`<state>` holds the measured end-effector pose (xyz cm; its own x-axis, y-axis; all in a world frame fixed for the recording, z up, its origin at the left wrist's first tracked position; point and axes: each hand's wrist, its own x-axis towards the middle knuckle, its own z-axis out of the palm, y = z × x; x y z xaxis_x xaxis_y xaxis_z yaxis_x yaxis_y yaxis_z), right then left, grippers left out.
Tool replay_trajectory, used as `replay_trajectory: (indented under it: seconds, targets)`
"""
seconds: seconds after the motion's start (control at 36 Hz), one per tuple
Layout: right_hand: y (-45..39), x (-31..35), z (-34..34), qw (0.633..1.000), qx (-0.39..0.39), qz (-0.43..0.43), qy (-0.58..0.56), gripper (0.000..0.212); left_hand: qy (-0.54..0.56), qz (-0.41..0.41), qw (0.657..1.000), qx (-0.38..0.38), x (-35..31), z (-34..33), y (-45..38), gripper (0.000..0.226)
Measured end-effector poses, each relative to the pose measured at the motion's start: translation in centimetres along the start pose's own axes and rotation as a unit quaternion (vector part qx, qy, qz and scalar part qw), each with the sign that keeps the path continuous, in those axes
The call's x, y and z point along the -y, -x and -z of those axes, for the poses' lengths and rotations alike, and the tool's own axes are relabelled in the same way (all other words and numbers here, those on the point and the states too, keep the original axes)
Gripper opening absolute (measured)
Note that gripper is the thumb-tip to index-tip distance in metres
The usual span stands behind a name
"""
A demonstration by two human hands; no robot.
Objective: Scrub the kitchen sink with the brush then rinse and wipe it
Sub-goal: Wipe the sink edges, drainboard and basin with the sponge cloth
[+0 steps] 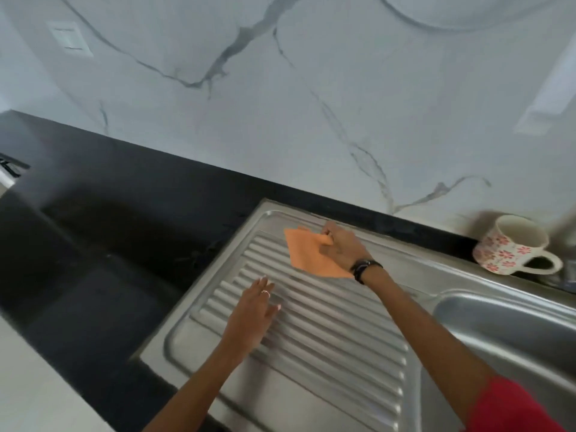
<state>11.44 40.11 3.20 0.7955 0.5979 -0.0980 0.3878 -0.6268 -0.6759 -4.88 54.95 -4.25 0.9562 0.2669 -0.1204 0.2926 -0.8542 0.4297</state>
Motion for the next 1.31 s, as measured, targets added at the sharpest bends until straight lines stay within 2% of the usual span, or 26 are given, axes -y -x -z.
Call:
replay_trajectory:
  seconds: [0.11,0.17,0.22,0.25,0.33,0.42,0.47,0.58,0.67,0.75,0.81,0.89,0.97,1.11,1.31]
  targets:
    - [-6.0,3.4,-1.3,0.992,-0.054,0.034,0.113,0.019,0.008,-0.003,1.000,-0.001,2.8,1.5,-2.0,0.053]
    - [-8.0,5.0,-2.7,0.968,-0.088,0.057,0.226,0.026,-0.003,-0.002,1.000,0.006,4.0,2.0,-3.1,0.055]
    - [-9.5,6.2,-4.6,0.939,-0.088,0.081,0.323,0.035,-0.021,-0.004,1.000,0.004,5.1,2.5,-4.2,0.056]
    - [-10.2,6.4,-5.7,0.935,-0.065,0.086,0.339,0.039,-0.024,-0.006,1.000,0.003,5.5,2.8,-4.7,0.057]
    - [-11.9,5.2,-9.0,0.956,0.047,0.055,0.283,0.049,-0.028,-0.009,0.999,0.011,6.5,3.3,-5.7,0.060]
    - [-13.0,3.5,-11.4,0.970,0.082,0.046,0.225,0.061,-0.035,-0.010,0.999,0.017,7.3,3.4,-6.1,0.062]
    - [-13.8,2.4,-12.5,0.973,0.075,0.058,0.209,0.063,-0.049,-0.013,0.998,0.023,7.9,3.4,-6.4,0.062]
    - [-15.2,0.6,-13.8,0.944,0.041,0.099,0.313,0.050,-0.075,-0.021,0.996,0.032,8.8,3.3,-7.5,0.063]
    - [-16.0,0.9,-14.0,0.972,-0.032,0.053,0.227,0.044,-0.088,-0.016,0.995,0.047,8.9,3.1,-8.3,0.065]
    - [-17.2,1.6,-14.0,0.983,-0.091,0.003,0.158,0.045,-0.108,-0.021,0.993,0.053,9.0,3.0,-9.4,0.065]
    - [-17.7,2.1,-14.2,0.981,-0.082,0.004,0.177,0.048,-0.123,-0.023,0.991,0.050,9.0,2.8,-10.2,0.066]
    - [-18.3,2.3,-14.2,0.955,-0.039,0.030,0.293,0.051,-0.126,-0.025,0.991,0.048,8.9,2.6,-11.5,0.068]
    - [-19.1,2.1,-13.7,0.934,-0.023,0.047,0.352,0.052,-0.127,-0.028,0.991,0.038,8.7,2.5,-12.5,0.069]
    - [-19.3,2.1,-14.0,0.924,-0.012,0.043,0.381,0.055,-0.125,-0.022,0.991,0.035,8.3,1.7,-13.0,0.085]
    - [-18.4,1.8,-14.4,0.930,-0.022,0.020,0.366,0.054,-0.129,-0.011,0.991,0.045,7.4,1.0,-12.9,0.097]
